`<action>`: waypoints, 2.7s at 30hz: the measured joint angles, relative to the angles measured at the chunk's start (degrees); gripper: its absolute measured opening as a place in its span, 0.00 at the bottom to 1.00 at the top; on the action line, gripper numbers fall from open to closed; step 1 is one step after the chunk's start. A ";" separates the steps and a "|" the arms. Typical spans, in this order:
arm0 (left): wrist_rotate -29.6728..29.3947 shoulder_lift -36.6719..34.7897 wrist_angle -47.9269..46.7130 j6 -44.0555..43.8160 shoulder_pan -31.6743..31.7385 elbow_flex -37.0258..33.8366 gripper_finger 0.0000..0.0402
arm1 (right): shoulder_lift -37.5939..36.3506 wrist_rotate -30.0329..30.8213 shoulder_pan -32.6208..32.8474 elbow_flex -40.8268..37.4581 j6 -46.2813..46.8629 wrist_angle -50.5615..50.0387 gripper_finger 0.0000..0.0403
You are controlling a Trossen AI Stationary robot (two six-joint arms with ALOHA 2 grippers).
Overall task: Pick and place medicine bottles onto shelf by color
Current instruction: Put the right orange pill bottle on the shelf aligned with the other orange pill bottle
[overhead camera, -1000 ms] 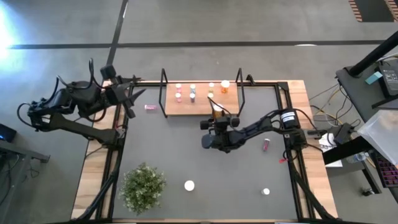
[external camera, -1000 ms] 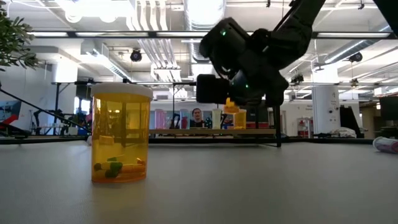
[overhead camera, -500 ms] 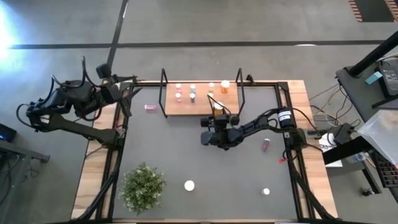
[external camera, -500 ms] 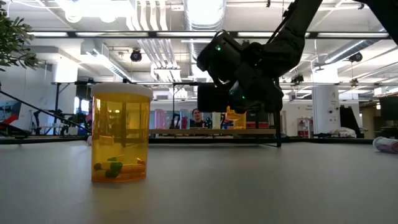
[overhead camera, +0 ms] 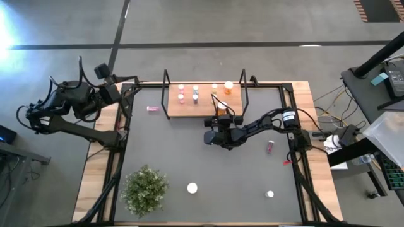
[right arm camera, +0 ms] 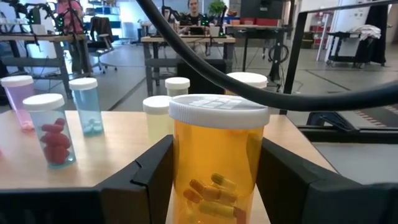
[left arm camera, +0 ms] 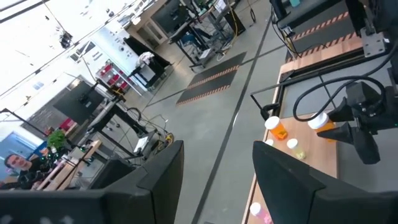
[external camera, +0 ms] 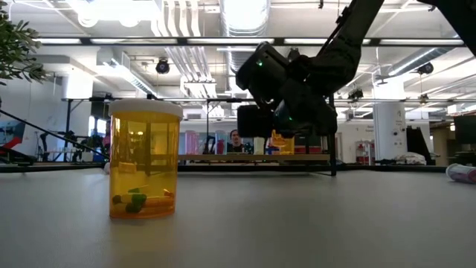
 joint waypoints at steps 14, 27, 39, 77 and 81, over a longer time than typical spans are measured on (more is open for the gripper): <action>0.00 -0.04 -0.04 -0.07 0.00 -0.24 0.44 | 0.00 -7.82 -2.08 -0.02 -3.60 -1.31 0.45; 0.00 -0.02 -0.03 -0.15 0.02 -0.26 0.44 | -0.02 -7.01 -2.25 -0.02 -2.96 -4.83 0.45; 0.00 -0.04 -0.04 -0.17 0.02 -0.26 0.44 | -0.07 -7.56 -2.23 0.00 -2.98 -4.70 0.47; 0.00 -1.62 -0.17 -0.17 0.00 -0.26 0.44 | -15.86 -18.67 -2.08 -0.02 -2.95 -13.22 0.75; 0.00 -1.95 -0.15 -0.17 0.00 -0.26 0.44 | -19.97 -26.14 -2.57 -0.02 -2.40 -15.31 0.75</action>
